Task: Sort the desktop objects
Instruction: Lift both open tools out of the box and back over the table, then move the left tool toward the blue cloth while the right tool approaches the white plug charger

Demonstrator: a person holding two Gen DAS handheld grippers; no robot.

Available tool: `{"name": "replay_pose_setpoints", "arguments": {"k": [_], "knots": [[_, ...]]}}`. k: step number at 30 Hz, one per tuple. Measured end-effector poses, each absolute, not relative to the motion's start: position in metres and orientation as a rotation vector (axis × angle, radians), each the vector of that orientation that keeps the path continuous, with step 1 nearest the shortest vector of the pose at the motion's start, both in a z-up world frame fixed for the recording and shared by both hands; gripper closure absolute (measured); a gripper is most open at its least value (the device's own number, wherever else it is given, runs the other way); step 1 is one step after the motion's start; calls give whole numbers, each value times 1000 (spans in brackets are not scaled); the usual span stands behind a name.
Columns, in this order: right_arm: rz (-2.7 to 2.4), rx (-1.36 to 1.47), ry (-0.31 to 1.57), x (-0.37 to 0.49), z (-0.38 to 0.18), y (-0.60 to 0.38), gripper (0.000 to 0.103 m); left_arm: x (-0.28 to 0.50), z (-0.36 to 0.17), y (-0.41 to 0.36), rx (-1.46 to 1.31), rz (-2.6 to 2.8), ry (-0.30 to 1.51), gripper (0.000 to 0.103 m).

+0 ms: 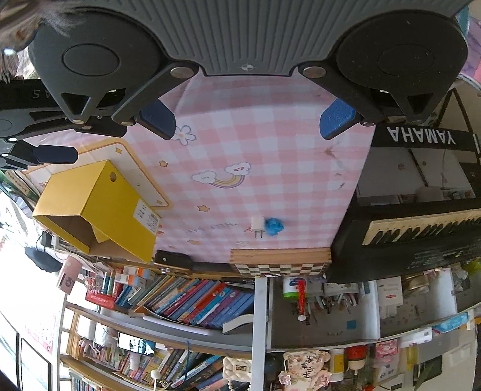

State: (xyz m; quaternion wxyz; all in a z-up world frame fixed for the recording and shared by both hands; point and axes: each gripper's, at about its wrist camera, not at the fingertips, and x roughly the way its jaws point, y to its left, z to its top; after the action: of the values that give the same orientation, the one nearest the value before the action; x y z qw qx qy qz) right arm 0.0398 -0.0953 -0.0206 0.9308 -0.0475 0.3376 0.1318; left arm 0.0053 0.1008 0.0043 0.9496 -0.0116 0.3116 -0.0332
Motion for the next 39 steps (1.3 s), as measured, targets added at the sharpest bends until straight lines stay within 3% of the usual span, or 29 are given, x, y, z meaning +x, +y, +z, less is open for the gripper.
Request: {"name": "replay_pose_setpoints", "arguments": {"k": [39], "knots": [[456,-148,747,198,-32,-71,16,142,-4,117,-82,81,700,0]]}}
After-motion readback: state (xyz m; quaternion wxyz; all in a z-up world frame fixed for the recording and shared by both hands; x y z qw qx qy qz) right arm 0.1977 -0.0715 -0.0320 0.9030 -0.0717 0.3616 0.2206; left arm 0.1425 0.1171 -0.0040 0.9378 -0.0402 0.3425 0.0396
